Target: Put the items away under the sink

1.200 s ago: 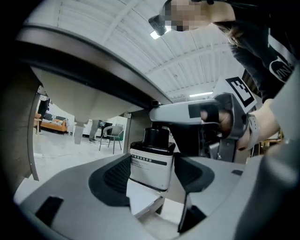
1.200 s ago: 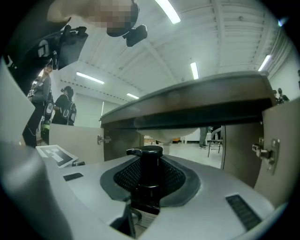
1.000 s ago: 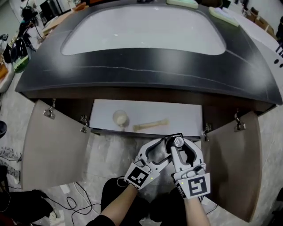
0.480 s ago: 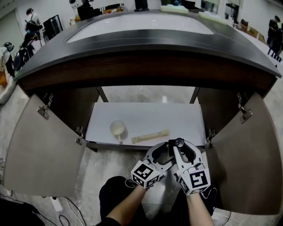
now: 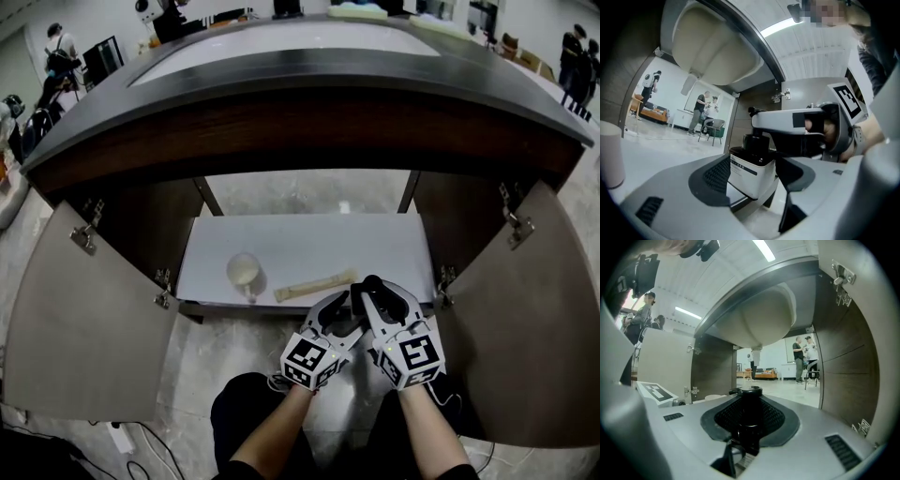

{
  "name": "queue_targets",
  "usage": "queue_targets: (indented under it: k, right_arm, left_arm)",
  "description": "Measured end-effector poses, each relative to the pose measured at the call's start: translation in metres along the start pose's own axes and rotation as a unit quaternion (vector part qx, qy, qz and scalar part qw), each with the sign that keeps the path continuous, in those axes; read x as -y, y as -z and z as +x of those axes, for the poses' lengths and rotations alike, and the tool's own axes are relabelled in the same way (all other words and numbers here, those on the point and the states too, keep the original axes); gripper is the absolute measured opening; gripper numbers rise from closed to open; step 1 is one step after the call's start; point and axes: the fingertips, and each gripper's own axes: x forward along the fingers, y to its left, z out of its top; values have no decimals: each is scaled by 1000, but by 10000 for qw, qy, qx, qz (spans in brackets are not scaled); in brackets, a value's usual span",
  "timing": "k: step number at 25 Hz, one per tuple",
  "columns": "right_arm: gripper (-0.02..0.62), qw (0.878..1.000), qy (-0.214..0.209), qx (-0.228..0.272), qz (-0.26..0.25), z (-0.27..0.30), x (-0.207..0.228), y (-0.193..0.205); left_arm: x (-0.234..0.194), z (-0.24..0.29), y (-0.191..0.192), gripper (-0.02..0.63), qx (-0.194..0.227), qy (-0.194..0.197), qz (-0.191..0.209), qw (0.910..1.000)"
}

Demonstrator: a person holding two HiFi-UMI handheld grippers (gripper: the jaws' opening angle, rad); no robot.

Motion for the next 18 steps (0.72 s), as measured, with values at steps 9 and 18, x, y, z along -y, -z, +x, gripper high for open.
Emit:
queue_targets:
  k: [9, 18]
  right_arm:
    - [96, 9998, 54, -176, -54, 10, 20, 29]
    - [95, 9989, 334, -279, 154, 20, 36, 44]
  left_arm:
    - [-4, 14, 13, 237, -110, -244, -187, 9995]
    - [-2, 11, 27, 170, -328, -137, -244, 9991]
